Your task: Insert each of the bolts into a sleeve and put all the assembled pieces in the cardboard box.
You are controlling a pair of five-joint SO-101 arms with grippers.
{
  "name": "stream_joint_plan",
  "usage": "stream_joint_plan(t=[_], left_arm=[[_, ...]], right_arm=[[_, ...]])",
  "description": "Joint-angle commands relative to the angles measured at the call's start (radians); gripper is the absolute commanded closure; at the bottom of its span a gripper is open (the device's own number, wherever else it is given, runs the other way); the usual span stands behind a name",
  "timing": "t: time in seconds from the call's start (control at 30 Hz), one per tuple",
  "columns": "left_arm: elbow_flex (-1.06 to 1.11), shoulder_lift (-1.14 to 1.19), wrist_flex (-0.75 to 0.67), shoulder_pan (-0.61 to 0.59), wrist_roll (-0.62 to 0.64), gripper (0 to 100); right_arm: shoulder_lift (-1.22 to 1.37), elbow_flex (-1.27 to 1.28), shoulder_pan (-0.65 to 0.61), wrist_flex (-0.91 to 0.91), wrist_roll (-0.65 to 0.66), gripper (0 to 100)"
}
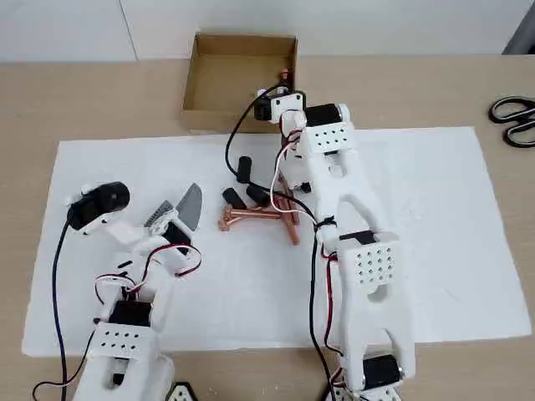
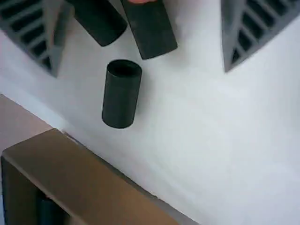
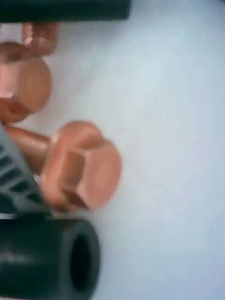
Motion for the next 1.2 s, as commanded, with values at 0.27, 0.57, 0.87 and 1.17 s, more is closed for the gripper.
stream_joint_plan(t=[0.27,0.57,0.87,1.17], left_arm=[[-0.002,-0.003,-0.025,-0.005,0.005,78],[-0.002,-0.003,-0.025,-0.005,0.005,78],[-0.002,-0.003,-0.023,-0.005,0.005,78],[-0.001,-0.003,0.011,0.002,-0.052,78]], right_arm=[[0.004,-0.005,0.018,-0.019,0.008,91.2],[-0.012,-0.009,0.088,0.030,0.008,99.5],[-0.200,-0.074,0.119,0.166,-0.008,99.5],[-0.506,0.273,0.120,0.165,-0.077,99.5]])
